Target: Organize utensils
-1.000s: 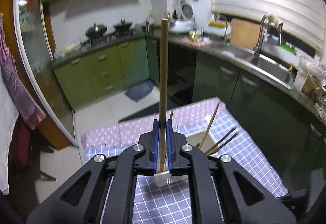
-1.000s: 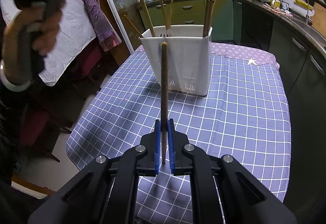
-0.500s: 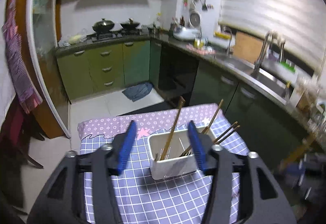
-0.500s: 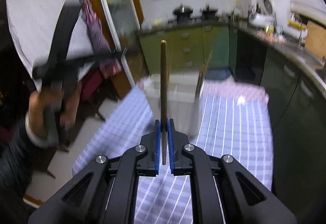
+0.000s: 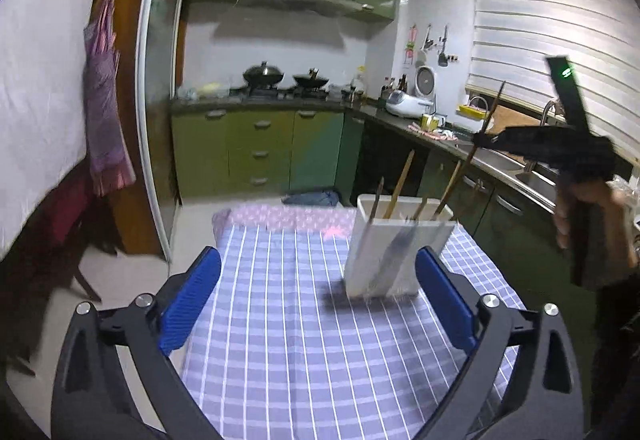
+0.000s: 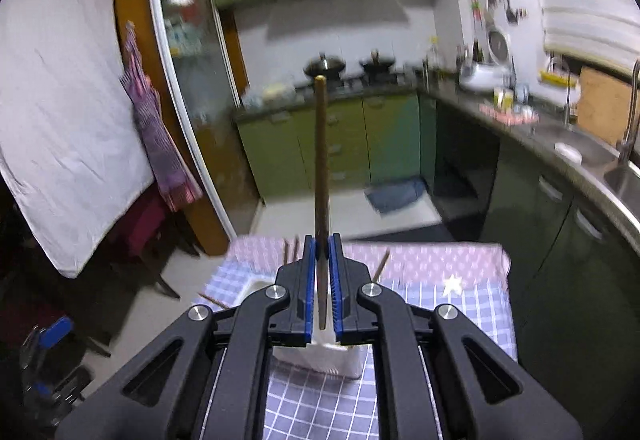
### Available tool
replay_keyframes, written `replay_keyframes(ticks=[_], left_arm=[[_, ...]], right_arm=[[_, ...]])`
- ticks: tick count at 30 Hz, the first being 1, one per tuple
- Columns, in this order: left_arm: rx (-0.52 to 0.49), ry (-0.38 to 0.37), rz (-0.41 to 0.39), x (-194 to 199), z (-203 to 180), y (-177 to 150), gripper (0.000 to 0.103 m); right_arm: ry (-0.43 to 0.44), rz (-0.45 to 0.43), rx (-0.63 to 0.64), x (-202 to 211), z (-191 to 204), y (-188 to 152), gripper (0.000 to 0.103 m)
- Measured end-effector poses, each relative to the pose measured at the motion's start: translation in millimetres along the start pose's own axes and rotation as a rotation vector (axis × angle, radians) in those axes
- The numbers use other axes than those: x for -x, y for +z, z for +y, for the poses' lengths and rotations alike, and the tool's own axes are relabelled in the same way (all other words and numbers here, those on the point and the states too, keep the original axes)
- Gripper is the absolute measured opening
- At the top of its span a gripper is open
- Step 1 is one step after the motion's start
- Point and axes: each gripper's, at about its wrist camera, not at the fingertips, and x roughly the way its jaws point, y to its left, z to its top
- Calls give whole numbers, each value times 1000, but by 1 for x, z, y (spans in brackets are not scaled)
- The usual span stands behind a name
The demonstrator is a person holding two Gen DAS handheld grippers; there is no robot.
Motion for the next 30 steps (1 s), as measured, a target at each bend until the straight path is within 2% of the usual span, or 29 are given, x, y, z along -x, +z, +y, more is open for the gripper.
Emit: replay_keyframes(ticks=[6, 9, 14, 16, 19, 21, 23, 25, 28, 30], left_arm=[[1, 20, 52, -7, -2, -19, 94], [4, -2, 85, -14, -6, -24, 94], [-19, -4, 113, -25, -13, -29, 95], [-29, -4, 114, -27, -15, -33, 95], [-18, -15, 120, -33, -15, -43, 97], [-14, -27, 134, -37, -15, -53, 96], [-18, -24, 151, -42, -15, -63, 96], [-25, -18, 165, -44, -16, -73, 96], [-39, 2, 165, -39, -18, -81, 96], [-42, 9, 157, -28, -18, -82, 96]], right_arm=[[-37, 80, 25, -37, 6, -18, 8], [-41, 96, 33, -44, 8, -24, 11], [3, -13, 52, 15, 18, -34, 14], [16, -67, 55, 48, 19, -50, 33], [20, -105, 47, 82, 12, -92, 50], [-7, -100, 39, 91, 7, -128, 56], [-45, -100, 28, 93, 1, -170, 77], [-81, -119, 19, 92, -5, -207, 93], [-110, -136, -14, 95, -16, -240, 96], [-99, -161, -45, 105, -20, -247, 99]])
